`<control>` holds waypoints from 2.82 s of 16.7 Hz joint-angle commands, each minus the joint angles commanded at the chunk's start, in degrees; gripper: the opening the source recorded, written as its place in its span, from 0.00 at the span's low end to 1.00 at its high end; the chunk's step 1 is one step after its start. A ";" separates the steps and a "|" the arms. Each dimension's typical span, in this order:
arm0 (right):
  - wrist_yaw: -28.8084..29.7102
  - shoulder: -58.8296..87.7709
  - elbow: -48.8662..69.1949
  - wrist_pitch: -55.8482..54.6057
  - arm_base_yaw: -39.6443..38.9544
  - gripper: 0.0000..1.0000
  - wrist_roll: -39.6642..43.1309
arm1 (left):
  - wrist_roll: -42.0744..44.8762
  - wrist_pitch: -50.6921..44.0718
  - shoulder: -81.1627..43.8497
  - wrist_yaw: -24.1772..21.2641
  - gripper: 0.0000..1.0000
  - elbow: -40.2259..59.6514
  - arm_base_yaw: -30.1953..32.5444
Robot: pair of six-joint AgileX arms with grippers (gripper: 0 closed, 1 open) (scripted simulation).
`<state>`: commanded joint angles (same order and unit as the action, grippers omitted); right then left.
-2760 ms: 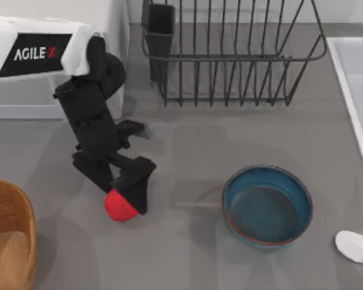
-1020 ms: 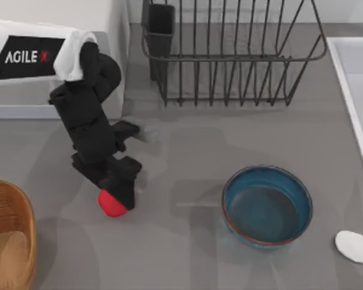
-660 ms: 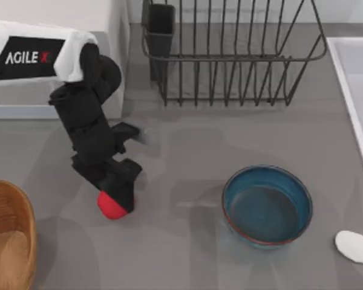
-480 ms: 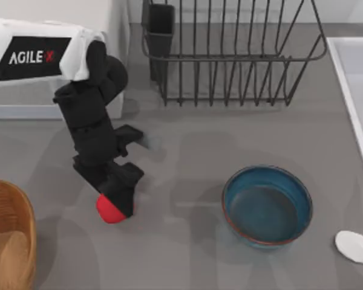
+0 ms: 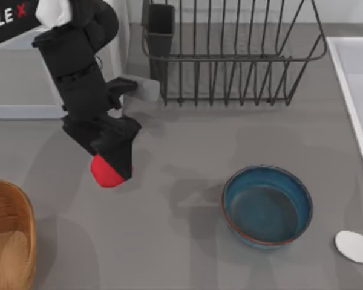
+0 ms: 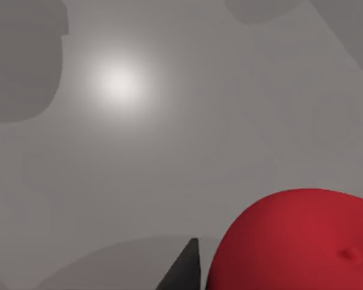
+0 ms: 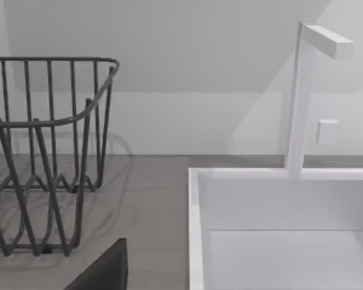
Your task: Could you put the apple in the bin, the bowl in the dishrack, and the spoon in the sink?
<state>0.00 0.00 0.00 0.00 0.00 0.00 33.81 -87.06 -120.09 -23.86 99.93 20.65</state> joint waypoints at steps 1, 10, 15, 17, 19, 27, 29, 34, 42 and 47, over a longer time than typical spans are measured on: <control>0.00 0.00 0.00 0.00 0.00 1.00 0.00 | -0.03 -0.36 -0.03 -0.49 0.00 0.58 -0.52; 0.00 0.00 0.00 0.00 0.00 1.00 0.00 | -6.15 -1.15 2.00 3.00 0.00 -1.22 0.70; 0.00 0.00 0.00 0.00 0.00 1.00 0.00 | -27.02 -2.98 9.17 14.88 0.00 -7.39 4.22; 0.00 0.00 0.00 0.00 0.00 1.00 0.00 | -39.02 -3.76 12.89 21.87 0.00 -10.76 6.04; 0.00 0.00 0.00 0.00 0.00 1.00 0.00 | -50.38 -4.46 16.73 29.17 0.00 -14.30 7.86; 0.00 0.00 0.00 0.00 0.00 1.00 0.00 | -72.93 -5.97 26.70 47.89 0.00 -24.28 12.05; 0.00 0.00 0.00 0.00 0.00 1.00 0.00 | -73.07 -5.99 26.77 48.02 0.00 -24.36 12.08; 0.00 0.00 0.00 0.00 0.00 1.00 0.00 | -71.80 -3.67 27.20 48.23 0.00 -26.34 10.75; 0.00 0.00 0.00 0.00 0.00 1.00 0.00 | -67.41 10.43 29.21 49.82 0.00 -40.82 6.63; 0.00 0.00 0.00 0.00 0.00 1.00 0.00 | -67.21 10.75 29.27 49.90 0.08 -41.11 6.45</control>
<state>0.00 0.00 0.00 0.00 0.00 0.00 -33.39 -76.30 -90.82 26.04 58.82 27.10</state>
